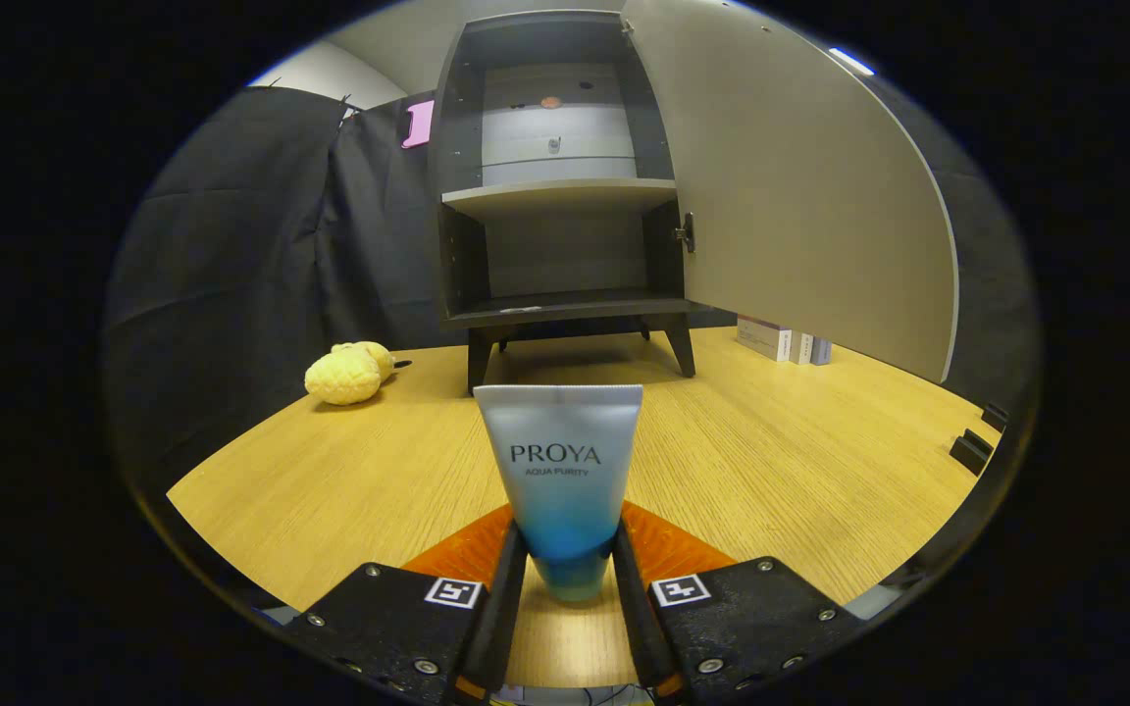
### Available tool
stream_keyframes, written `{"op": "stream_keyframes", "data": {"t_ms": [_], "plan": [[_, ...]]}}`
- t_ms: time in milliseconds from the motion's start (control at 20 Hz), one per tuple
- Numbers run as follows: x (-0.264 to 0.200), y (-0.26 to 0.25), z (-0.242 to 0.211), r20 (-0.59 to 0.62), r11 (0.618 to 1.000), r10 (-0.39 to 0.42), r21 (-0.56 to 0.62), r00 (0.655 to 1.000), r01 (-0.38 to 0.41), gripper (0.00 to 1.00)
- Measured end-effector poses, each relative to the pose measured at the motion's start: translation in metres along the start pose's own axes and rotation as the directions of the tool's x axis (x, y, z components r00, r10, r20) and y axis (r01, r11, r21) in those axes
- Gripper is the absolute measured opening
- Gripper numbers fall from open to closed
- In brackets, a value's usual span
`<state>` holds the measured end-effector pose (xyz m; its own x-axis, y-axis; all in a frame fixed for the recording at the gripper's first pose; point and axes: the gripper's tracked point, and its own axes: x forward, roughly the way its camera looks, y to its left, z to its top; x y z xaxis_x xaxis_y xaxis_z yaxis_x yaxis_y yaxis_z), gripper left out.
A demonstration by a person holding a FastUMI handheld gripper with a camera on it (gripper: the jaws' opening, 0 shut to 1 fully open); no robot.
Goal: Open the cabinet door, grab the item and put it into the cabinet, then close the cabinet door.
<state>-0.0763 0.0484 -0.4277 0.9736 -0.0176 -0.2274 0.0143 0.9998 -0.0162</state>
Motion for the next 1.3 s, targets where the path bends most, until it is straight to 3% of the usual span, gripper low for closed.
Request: {"op": "stream_keyframes", "data": {"t_ms": [200,800,1050,1300], "plan": [[-0.005,0.004,0.034,-0.005,1.000,0.009,-0.016,1.000,-0.009,0.49],[-0.002,0.014,0.214,0.049,0.995,0.041,-0.090,0.998,-0.037,0.48],[0.036,0.016,0.291,0.100,0.993,0.081,-0.100,0.992,-0.071,0.48],[0.111,0.017,0.374,0.173,0.988,0.103,-0.128,0.980,-0.081,0.48]]}}
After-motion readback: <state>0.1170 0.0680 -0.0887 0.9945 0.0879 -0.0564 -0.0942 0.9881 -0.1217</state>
